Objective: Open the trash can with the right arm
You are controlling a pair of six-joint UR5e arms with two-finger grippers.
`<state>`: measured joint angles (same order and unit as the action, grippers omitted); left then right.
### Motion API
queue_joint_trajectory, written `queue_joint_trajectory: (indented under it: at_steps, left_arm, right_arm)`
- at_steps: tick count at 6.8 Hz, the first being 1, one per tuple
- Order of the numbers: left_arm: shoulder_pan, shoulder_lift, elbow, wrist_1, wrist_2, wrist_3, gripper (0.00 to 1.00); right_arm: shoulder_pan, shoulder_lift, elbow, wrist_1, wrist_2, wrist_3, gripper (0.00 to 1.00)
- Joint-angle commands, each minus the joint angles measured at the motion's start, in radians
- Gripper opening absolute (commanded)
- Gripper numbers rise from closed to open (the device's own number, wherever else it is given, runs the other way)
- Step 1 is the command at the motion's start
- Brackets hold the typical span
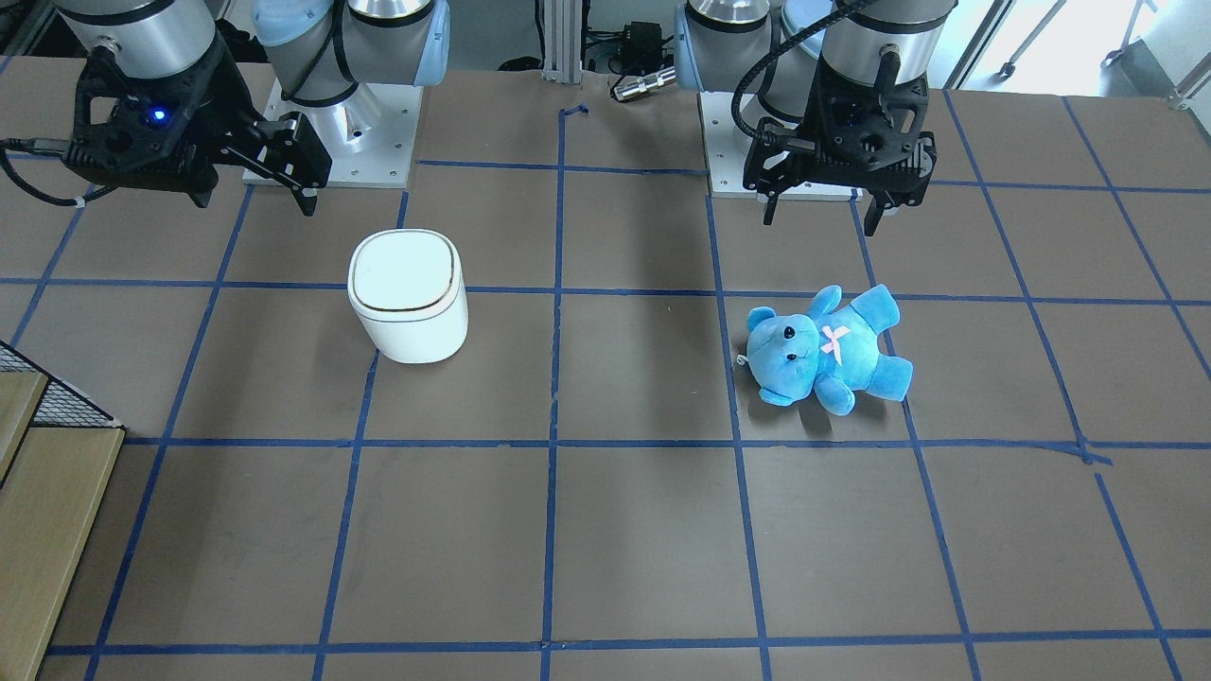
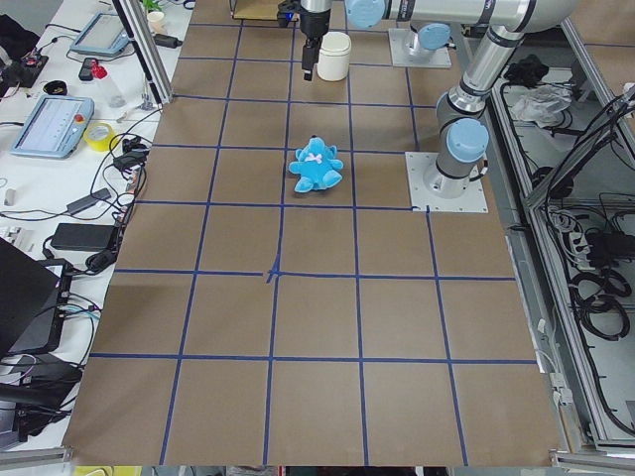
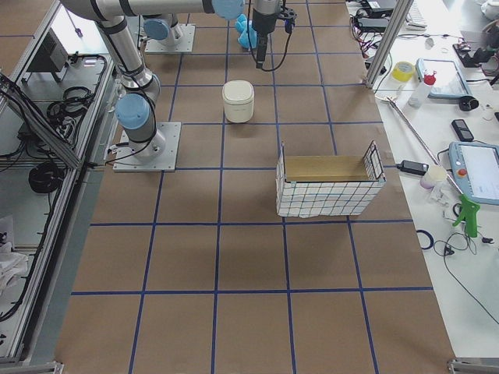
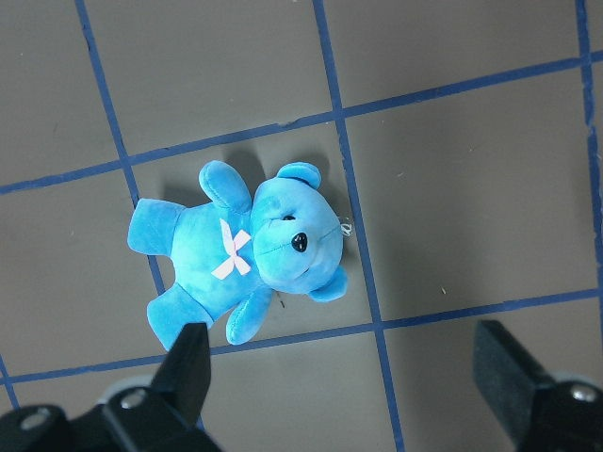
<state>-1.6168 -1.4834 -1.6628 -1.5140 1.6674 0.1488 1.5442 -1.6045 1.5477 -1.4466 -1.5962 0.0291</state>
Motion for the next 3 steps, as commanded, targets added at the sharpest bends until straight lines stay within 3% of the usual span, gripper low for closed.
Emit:
queue_joint_trajectory:
  at_steps: [1,3]
  left_arm:
    - [0.000,0.000,0.000,0.000,0.000,0.000,1.00]
    - [0.000,0.000,0.000,0.000,0.000,0.000,1.00]
  right_arm:
    - [0.001,0.000,0.002,0.000,0.001,0.000,1.00]
    - [0.002,0.000,0.005,0.002,0.001,0.000,1.00]
